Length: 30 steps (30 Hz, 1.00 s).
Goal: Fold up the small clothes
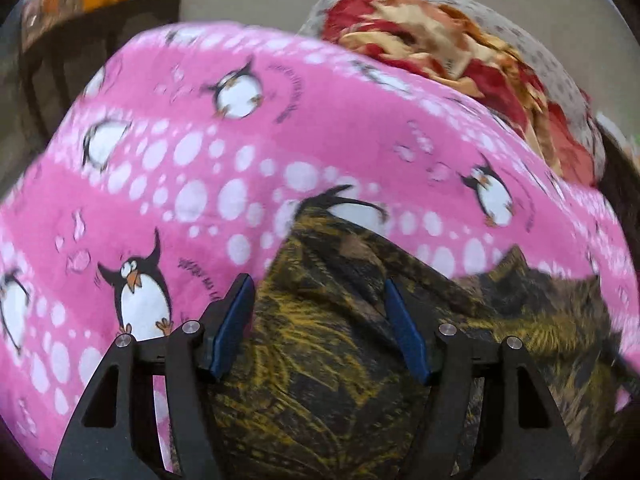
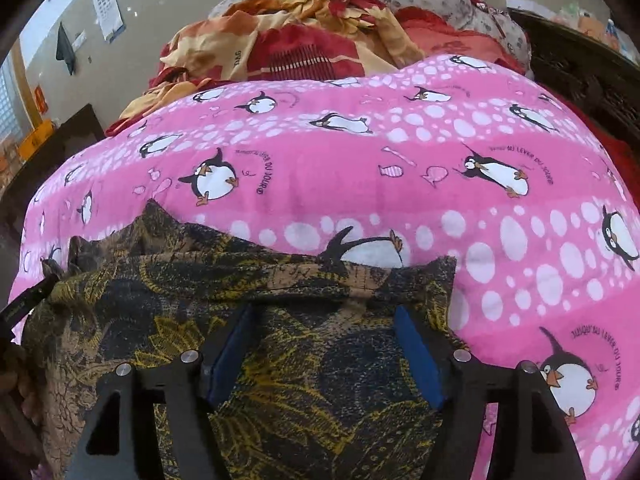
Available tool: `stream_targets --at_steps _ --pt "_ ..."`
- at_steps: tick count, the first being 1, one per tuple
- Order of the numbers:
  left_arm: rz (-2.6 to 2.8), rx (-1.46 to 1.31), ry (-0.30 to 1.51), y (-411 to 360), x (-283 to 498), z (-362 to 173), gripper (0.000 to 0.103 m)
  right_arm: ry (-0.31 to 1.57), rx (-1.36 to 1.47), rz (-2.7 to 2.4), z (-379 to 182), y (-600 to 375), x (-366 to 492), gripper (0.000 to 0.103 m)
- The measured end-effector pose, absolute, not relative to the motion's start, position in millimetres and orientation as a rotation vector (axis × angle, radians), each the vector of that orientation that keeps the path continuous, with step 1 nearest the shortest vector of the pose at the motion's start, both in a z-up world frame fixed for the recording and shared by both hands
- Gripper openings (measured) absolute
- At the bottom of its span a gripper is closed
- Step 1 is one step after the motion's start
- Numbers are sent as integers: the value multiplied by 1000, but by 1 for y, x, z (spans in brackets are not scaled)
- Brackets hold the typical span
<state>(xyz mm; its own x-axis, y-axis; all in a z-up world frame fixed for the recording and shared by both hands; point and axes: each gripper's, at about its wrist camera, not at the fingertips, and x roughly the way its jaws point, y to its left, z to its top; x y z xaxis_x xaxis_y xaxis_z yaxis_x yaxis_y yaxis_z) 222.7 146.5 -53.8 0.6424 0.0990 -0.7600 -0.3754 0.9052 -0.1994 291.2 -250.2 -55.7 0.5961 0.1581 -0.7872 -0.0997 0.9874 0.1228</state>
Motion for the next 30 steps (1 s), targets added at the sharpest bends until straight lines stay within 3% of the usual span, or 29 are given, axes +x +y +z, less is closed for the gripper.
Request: stream_targets --at_steps 7,11,18,22,30 --pt "415 -391 755 152 205 -41 67 913 64 150 -56 -251 288 72" --pt "187 -286 677 107 180 -12 66 911 67 147 -56 -251 287 72" --pt "7 -209 898 42 224 -42 66 911 48 138 -56 -248 287 73" --pt "23 -276 895 55 242 -44 69 912 45 136 -57 -248 287 73" --pt "37 -93 891 76 195 -48 69 922 55 132 -56 -250 288 74"
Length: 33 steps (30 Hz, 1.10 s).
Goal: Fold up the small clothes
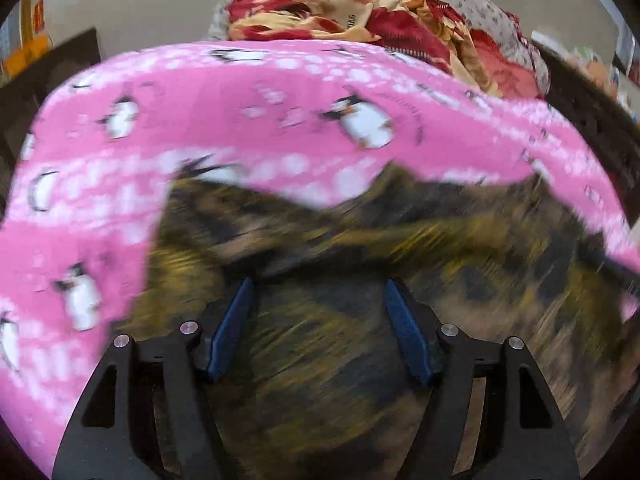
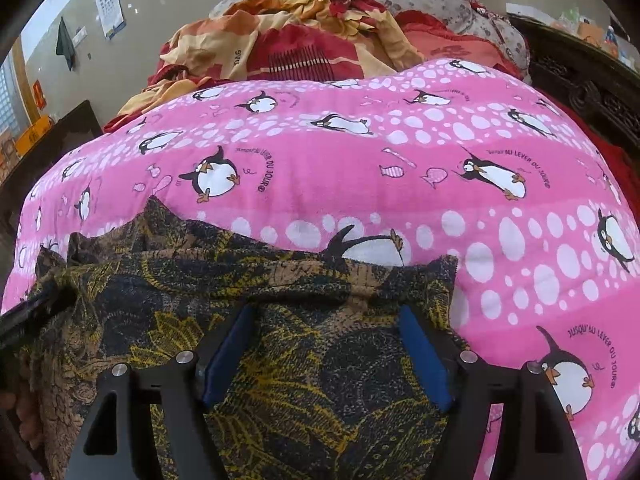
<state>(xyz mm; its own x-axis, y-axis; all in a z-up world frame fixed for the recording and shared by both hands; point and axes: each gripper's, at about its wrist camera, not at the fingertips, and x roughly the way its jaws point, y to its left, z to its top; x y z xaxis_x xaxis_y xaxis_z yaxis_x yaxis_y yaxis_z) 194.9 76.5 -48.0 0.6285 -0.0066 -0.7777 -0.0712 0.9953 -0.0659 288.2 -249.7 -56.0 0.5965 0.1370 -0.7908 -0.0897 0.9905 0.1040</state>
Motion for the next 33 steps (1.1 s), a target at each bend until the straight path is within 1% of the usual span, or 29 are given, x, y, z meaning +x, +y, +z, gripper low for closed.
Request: stream_targets --at_steps 2,5,6,8,12,13,16,20,23,25,26,27,28,31,33 --pt "-4 -114 880 95 186 -52 69 927 50 101 -46 -250 284 74" --pt "-1 -108 860 109 168 -51 69 813 41 111 -12 -235 247 74" --pt "-5 -101 856 111 164 -52 69 803 33 148 -9 -225 236 74" --pt "-4 -88 856 110 158 -51 69 834 6 230 -11 -200 218 74" --pt "27 -14 892 103 137 -43 69 942 -166 231 -58 -168 198 74" --pt "35 -5 894 102 127 -38 69 906 -146 227 -61 -174 192 74" --pt "-5 -75 878 101 82 -25 69 901 -137 149 -43 -180 180 74" --pt "-80 -112 905 78 39 -29 69 803 -119 294 -17 -167 142 74" --pt "-132 -70 979 54 30 -55 70 836 -186 388 -34 -145 121 74" --pt "-128 -72 945 52 24 -55 71 884 -260 393 -62 -135 117 80" --pt "-130 -104 953 55 25 -54 71 864 -267 385 -69 -134 115 81" --pt "-132 -156 960 61 24 -52 71 861 -255 382 -67 -136 117 86" --pt "-127 -217 959 69 19 -50 71 869 -243 375 -66 -138 119 89" --pt "-107 -389 937 90 -6 -44 71 871 -234 375 -69 -141 119 89" --pt "-75 -433 922 100 -26 -49 71 868 -238 372 -69 -141 118 89"
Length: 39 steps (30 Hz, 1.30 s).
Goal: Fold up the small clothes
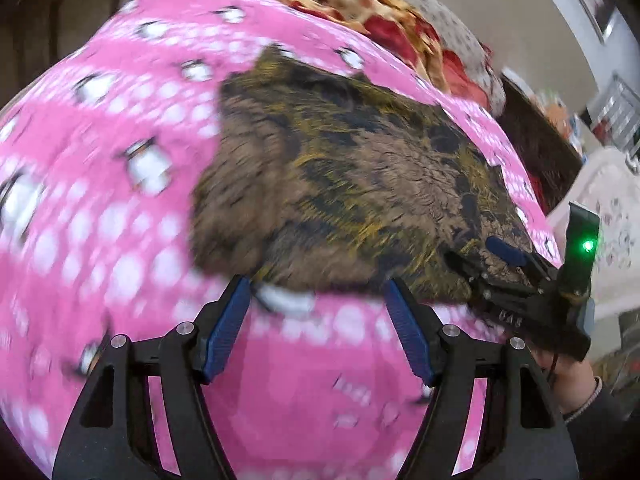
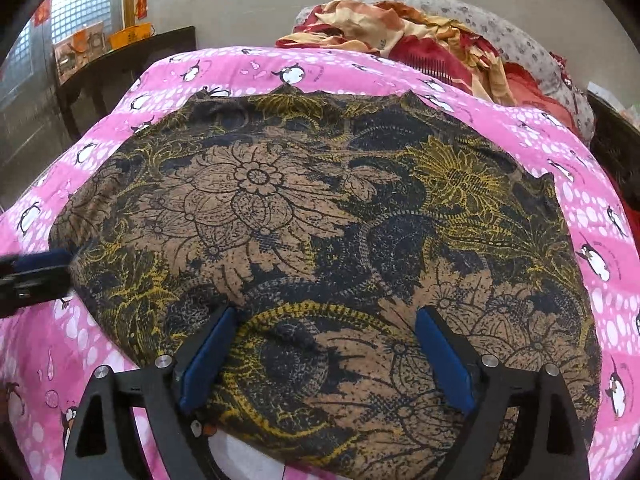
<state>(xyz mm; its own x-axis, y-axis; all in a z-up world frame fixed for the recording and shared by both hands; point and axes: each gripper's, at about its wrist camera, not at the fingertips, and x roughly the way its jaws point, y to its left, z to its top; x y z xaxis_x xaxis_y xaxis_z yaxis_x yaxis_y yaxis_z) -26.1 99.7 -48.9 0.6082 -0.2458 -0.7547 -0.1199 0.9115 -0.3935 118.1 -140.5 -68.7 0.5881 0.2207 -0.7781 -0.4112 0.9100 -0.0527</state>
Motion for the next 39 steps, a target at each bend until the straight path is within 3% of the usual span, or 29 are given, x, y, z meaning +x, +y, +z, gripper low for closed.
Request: stream_targets --at_steps 5,7,14,17,20,22,25,32,39 --pt "-109 -642 872 126 -32 -61 72 852 -265 350 -68 -134 111 91" --pt "-131 -711 873 131 -24 -62 79 846 -277 340 -67 -133 110 92" --pt "-127 -912 840 152 10 -65 80 852 -258 345 -69 -136 113 93" --pt "-210 -890 868 136 15 -60 89 853 -258 346 -69 -137 113 93" --pt "-217 -832 876 131 15 -58 89 851 -262 344 -69 -137 113 93" --pt "-153 -901 847 149 14 -62 84 852 -263 345 -69 -136 113 93" --pt "-119 -993 825 164 15 -64 84 851 -263 345 -69 -136 113 93" --pt "-357 -811 966 105 10 -59 84 851 -261 346 -69 -137 113 94" --pt "-267 -994 874 159 35 -67 84 851 -264 347 -69 -137 113 94"
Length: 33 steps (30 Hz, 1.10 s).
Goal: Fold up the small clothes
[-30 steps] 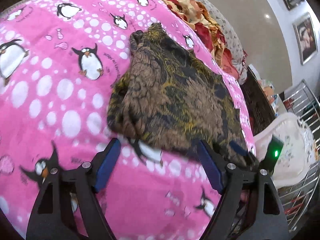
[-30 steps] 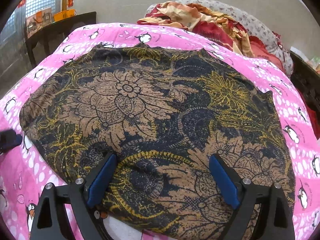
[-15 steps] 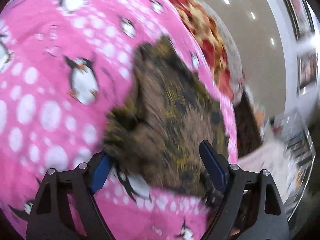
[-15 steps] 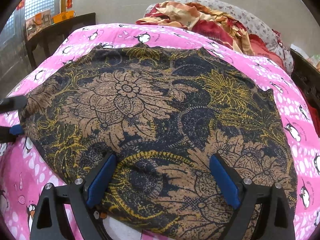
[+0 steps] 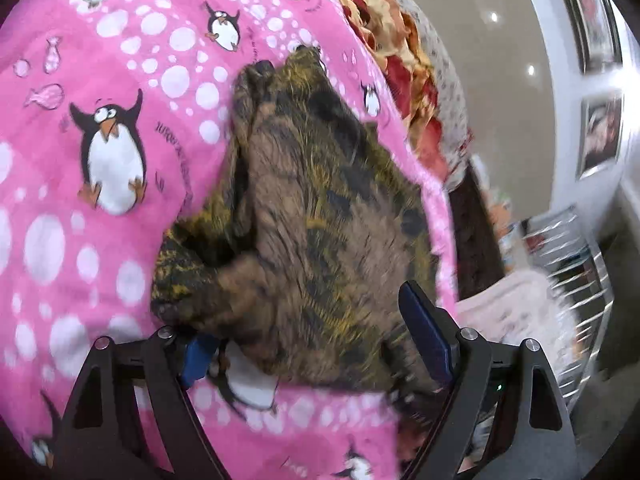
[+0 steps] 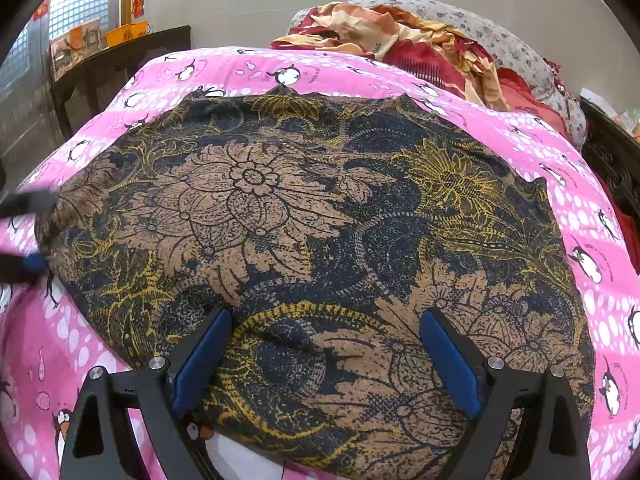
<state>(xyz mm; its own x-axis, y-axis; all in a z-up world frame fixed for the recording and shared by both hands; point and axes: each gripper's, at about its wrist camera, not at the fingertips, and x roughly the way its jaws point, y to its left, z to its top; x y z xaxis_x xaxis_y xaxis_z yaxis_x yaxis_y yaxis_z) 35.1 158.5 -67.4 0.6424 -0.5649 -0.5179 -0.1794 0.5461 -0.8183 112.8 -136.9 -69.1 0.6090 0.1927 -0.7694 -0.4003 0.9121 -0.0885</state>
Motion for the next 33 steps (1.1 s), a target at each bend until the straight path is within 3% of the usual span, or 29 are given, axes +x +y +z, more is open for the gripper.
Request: stream_targets --at_steps 14,16,18,20,26,33 --pt "-104 -847 828 157 35 -61 82 850 -265 347 -69 -137 113 94" --pt "-93 -814 837 157 32 -62 72 850 -265 347 -69 -137 113 94" --pt "-59 -790 852 158 30 -65 41 850 -265 348 -69 -137 113 94" --pt "-37 -788 865 163 28 -71 29 851 -265 348 -69 -137 113 94" --pt "0 -635 837 146 21 -54 17 851 -266 347 -69 -137 113 94" --pt "9 -428 776 125 16 -37 15 858 -262 345 -70 -136 114 95"
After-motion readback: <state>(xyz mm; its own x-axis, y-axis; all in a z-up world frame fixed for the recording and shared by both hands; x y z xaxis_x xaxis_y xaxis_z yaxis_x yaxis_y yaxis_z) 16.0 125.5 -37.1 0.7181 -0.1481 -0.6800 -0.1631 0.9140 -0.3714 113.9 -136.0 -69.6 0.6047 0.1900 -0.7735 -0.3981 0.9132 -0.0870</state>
